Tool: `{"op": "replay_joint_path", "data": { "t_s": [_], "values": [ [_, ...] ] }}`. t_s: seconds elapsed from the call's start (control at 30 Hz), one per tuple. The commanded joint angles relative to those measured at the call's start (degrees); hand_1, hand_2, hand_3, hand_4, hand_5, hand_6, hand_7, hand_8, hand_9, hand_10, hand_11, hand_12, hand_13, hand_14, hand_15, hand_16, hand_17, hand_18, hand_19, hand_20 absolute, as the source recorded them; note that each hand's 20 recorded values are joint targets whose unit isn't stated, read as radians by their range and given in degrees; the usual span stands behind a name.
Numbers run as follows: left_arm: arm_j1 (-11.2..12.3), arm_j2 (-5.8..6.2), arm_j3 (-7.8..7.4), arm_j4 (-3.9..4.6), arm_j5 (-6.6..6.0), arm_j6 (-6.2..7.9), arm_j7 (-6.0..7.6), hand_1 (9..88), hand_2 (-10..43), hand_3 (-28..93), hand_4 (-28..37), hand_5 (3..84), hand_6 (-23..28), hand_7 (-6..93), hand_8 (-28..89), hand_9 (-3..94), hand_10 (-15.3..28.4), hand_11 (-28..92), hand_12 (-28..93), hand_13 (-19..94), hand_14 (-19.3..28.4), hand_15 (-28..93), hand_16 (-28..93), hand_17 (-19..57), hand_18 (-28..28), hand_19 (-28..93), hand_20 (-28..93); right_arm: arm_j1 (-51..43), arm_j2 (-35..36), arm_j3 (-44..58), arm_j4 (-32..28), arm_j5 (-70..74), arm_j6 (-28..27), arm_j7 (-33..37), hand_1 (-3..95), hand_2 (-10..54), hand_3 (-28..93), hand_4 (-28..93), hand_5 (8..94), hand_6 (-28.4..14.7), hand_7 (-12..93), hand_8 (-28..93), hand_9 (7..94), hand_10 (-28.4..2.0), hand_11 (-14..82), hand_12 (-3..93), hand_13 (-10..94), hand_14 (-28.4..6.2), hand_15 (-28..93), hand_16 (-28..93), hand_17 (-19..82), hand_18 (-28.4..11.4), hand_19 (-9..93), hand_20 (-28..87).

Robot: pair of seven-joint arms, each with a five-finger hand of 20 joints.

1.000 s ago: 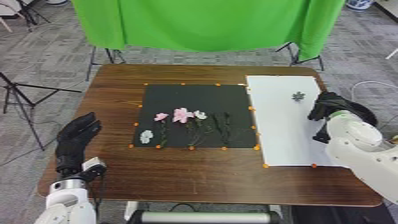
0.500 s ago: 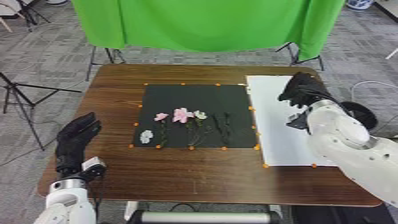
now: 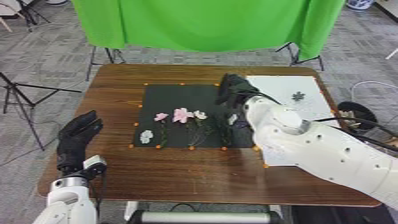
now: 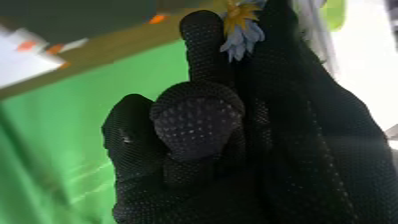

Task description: Arrange flowers

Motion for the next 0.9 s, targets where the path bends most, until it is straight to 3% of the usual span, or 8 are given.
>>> {"op": "replay_joint_path", "data": {
  "t_s": [0.03, 0.17, 0.2, 0.27, 0.43, 0.57, 0.83, 0.9],
  "values": [
    [-0.4, -0.36, 0.53, 0.49, -0.31, -0.54, -0.18, 59.8, -3.7, 67, -9.3, 49.7, 0.4, 30.3, -9, 39.7, 10.4, 27, 11, 40, 11.5, 22, -2, 24.3, 11.0, 17, 34, 0.1, -2.2, -0.7, 2.5, 0.4, -1.5, -0.3, 67.9, -9.5, 60, -18, 76.8, -0.2, 19, 4, 88.0, -11.8, 4.6, 32.8, 90, -2.4, 58, 31, 61, -13.0, 93, 51],
    [-0.9, -0.52, 0.79, 0.8, -0.27, -0.59, -0.4, 59.8, -3.7, 67, -9.3, 49.7, 0.5, 30.1, -8, 39.8, 10.4, 27, 11, 40, 11.5, 23, -2, 24.2, 11.0, 17, 34, -0.2, -2.4, -0.9, 4.0, 0.2, -2.5, 0.0, 67.7, -9.5, 60, -18, 76.7, -0.1, 19, 4, 88.1, -11.7, 4.5, 32.7, 90, -2.4, 58, 31, 61, -13.1, 93, 51],
    [-0.1, -0.41, 0.78, 0.25, -0.45, -0.01, -0.02, 59.8, -3.7, 67, -9.3, 49.8, 0.6, 30.0, -8, 39.8, 10.4, 27, 11, 40, 11.5, 23, -2, 24.2, 11.0, 17, 34, -0.4, -2.4, -0.9, 4.1, 0.3, -2.7, -0.2, 67.7, -9.5, 60, -18, 76.6, 0.0, 19, 4, 88.0, -11.7, 4.5, 32.6, 90, -2.4, 58, 31, 61, -13.0, 93, 51],
    [0.2, -0.57, 0.34, 0.25, -0.48, -0.7, 0.02, 59.8, -3.7, 67, -9.3, 49.8, 0.5, 29.8, -8, 39.8, 10.4, 27, 11, 40, 11.5, 23, -2, 24.2, 11.0, 17, 34, -0.3, -2.0, -1.3, 3.7, 0.3, -2.5, 0.6, 67.6, -9.5, 61, -17, 76.6, 0.1, 19, 4, 88.0, -11.7, 4.4, 32.6, 90, -2.4, 58, 31, 61, -13.0, 93, 51],
    [0.7, -0.53, 0.16, -0.02, -0.47, -0.6, 0.21, 59.6, -3.8, 67, -9.3, 49.7, 0.4, 29.9, -9, 39.7, 10.4, 27, 11, 40, 11.5, 23, -2, 24.1, 11.0, 17, 34, -0.9, -1.7, -1.0, 3.6, 0.6, -2.7, 1.2, 67.0, -9.5, 61, -17, 76.4, 0.2, 19, 4, 87.8, -11.6, 4.3, 32.5, 90, -2.5, 58, 31, 60, -13.2, 93, 51],
    [-0.3, -0.73, 0.39, 0.56, -0.26, -0.76, -0.32, 59.6, -3.8, 67, -9.4, 49.7, 0.3, 30.0, -9, 39.8, 10.4, 27, 11, 40, 11.5, 23, -2, 24.1, 11.0, 17, 34, -0.6, -2.0, -0.7, 4.8, 0.6, -2.8, 0.6, 67.0, -9.4, 61, -18, 76.3, 0.2, 20, 3, 87.9, -11.6, 4.3, 32.3, 90, -2.5, 58, 31, 60, -13.2, 93, 51],
    [-0.5, -0.74, 0.68, 0.61, -0.09, -0.93, -0.41, 59.7, -3.8, 67, -9.6, 49.7, 0.3, 30.7, -8, 40.0, 10.6, 27, 11, 40, 11.5, 23, -2, 24.1, 11.0, 17, 33, -0.5, -1.6, -0.3, 4.6, 1.3, -3.9, 0.5, 67.6, -8.2, 59, -17, 75.5, 0.3, 20, 4, 87.4, -11.8, 4.1, 32.2, 90, -2.7, 58, 31, 60, -13.1, 93, 51],
    [-0.5, -0.74, 0.66, 0.58, -0.16, -0.95, -0.34, 59.6, -3.8, 67, -9.6, 49.7, 0.3, 30.7, -7, 40.0, 10.6, 27, 11, 41, 11.5, 23, -2, 24.0, 11.0, 17, 33, -0.7, -1.5, 0.6, 4.3, 1.8, -6.4, 0.8, 67.7, -7.7, 58, -17, 74.8, 0.2, 19, 4, 86.8, -11.9, 4.0, 32.2, 90, -2.8, 58, 31, 60, -13.2, 93, 51]
  ]
}}
